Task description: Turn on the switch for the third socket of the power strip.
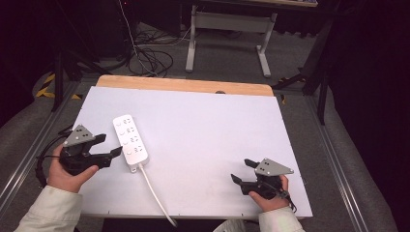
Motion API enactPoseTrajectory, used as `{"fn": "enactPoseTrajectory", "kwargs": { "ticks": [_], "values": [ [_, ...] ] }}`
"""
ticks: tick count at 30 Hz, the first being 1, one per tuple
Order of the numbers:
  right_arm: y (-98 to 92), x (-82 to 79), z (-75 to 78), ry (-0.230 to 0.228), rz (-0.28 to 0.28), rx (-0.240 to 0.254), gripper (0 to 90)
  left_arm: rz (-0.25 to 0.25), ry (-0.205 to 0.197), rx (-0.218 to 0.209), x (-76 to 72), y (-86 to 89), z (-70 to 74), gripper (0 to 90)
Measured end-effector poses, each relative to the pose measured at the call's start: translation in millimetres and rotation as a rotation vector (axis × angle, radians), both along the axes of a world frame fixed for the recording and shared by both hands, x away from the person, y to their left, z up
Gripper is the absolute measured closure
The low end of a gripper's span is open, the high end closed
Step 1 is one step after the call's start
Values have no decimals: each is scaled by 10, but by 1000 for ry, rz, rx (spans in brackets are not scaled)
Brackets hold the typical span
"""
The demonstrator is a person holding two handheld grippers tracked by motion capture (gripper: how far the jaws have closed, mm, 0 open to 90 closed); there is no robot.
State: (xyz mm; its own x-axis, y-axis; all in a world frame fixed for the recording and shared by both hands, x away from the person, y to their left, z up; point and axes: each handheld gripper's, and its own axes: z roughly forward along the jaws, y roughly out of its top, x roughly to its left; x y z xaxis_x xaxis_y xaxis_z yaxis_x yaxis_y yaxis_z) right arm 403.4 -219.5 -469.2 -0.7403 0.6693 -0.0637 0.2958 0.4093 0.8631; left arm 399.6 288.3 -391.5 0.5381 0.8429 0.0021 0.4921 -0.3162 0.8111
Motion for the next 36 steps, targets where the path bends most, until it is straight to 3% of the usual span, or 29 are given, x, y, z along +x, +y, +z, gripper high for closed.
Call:
{"fn": "enactPoseTrajectory", "kwargs": {
  "ticks": [11, 19, 22, 23, 24, 27, 33, 36],
  "values": [
    [-1, 2, -4, 0, 1, 3, 276, 6, 9, 17, 155, -33, 44, 301],
    [3, 6, -10, 3, 4, -3, 276, 28, 20, 38, 341, -54, 19, 387],
    [0, 8, -10, 4, 4, -2, 276, 37, 22, 30, 395, -47, 13, 491],
    [-1, 10, -12, 5, 3, -2, 276, 46, 22, 31, 409, -37, 12, 617],
    [-1, 10, -12, 5, 3, -2, 276, 49, 24, 22, 425, -31, 7, 617],
    [-1, 9, -11, 4, 5, -1, 276, 57, 31, 20, 469, -27, -19, 742],
    [-4, 9, -11, 4, 10, 3, 276, 74, 40, 21, 555, -34, -68, 894],
    [-4, 8, -10, 3, 12, 3, 276, 89, 49, 19, 603, -24, -92, 898]
  ]
}}
